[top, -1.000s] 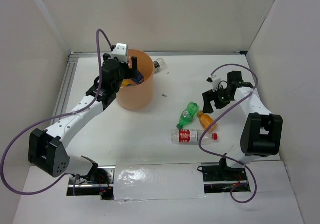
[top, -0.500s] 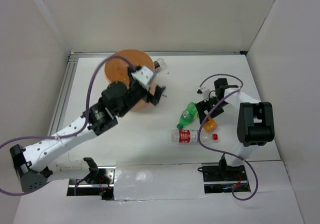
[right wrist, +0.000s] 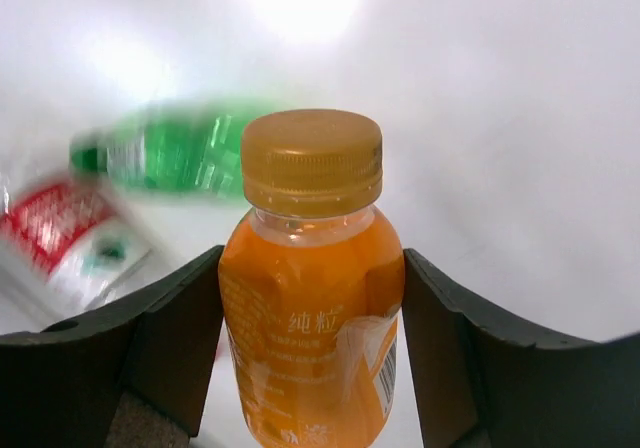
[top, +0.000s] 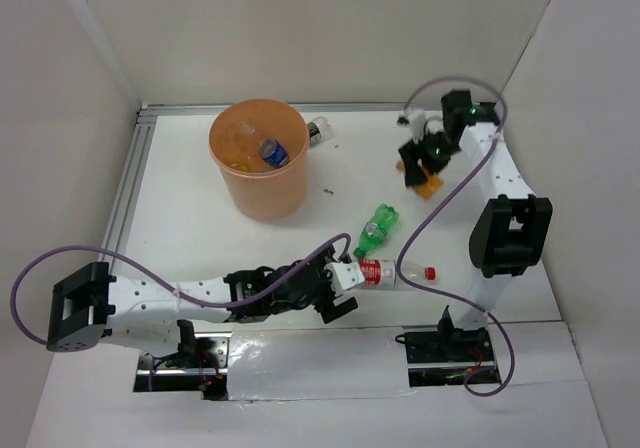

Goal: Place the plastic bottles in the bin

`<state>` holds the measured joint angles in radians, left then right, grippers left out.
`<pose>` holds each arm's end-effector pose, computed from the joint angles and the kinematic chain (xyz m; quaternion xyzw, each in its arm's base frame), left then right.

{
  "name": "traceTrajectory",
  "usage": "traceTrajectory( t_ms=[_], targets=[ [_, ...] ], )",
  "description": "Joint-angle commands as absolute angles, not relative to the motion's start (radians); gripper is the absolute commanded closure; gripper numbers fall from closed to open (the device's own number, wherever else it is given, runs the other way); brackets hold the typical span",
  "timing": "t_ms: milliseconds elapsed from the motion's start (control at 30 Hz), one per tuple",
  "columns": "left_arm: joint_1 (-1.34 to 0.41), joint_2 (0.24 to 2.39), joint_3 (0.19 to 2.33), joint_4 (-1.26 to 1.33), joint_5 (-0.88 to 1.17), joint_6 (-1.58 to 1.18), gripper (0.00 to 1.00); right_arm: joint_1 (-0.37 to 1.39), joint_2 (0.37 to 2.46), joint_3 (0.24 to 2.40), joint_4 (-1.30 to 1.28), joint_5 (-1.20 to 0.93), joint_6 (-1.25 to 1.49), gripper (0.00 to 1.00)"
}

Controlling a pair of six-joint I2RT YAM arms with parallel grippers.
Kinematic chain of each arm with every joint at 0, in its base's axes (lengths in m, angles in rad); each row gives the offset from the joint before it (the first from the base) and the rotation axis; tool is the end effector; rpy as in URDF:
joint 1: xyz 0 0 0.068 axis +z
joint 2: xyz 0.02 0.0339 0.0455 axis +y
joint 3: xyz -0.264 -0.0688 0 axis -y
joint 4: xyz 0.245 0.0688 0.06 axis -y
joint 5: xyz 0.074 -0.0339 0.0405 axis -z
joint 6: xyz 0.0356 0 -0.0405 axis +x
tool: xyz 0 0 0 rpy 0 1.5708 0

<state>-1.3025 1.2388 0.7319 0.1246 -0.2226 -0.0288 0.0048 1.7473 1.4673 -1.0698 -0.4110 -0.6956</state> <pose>0.0813 -0.2661 0.2560 0.4397 0.6990 -0.2712 0.4945 0.3417 0.0159 0.2593 -0.3550 0.9062 0.1543 0.1702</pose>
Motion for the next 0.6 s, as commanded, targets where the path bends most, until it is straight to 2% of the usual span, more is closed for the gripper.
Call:
traceTrajectory(
  t_ms=[0,100,133,167,233,267,300,333,367,400,567],
  targets=[
    [-1.330,1.282,0.739,0.242,-0.290,0.035,0.00,0.029,1.790,1.926,-1.206,-0.572,-0.790,0.87],
    [-1.359,1.339,0.752,0.251,-0.328,0.092,0.00,0.107,1.929,2.216,-1.262,-0.667,-0.824,0.87],
    [-1.374,1.357,0.752,0.264,-0.345,0.092,0.00,0.156,1.989,2.379,-1.253,-0.737,-0.824,0.87],
    [-1.387,1.358,0.752,0.264,-0.345,0.092,0.00,0.182,2.003,2.432,-1.218,-0.771,-0.813,0.87],
    [-1.396,1.370,0.743,0.290,-0.357,0.101,0.00,0.250,2.003,2.406,-1.081,-0.886,-0.769,0.87],
    [-1.396,1.394,0.742,0.290,-0.367,0.101,0.00,0.271,1.946,2.340,-0.848,-0.915,-0.721,0.87],
    [-1.405,1.394,0.742,0.290,-0.380,0.101,0.00,0.293,1.916,2.266,-0.715,-0.936,-0.607,0.85],
    [-1.405,1.410,0.752,0.311,-0.380,0.110,0.00,0.339,1.893,2.147,-0.599,-0.975,-0.574,0.84],
    [-1.405,1.410,0.752,0.321,-0.393,0.110,0.00,0.365,1.881,2.119,-0.451,-0.986,-0.557,0.84],
    [-1.405,1.423,0.752,0.321,-0.408,0.110,0.00,0.395,1.891,2.118,-0.419,-0.986,-0.537,0.83],
    [-1.414,1.483,0.782,0.363,-0.417,0.141,0.00,0.537,2.093,2.385,-0.498,-0.999,-0.485,0.83]
  ],
)
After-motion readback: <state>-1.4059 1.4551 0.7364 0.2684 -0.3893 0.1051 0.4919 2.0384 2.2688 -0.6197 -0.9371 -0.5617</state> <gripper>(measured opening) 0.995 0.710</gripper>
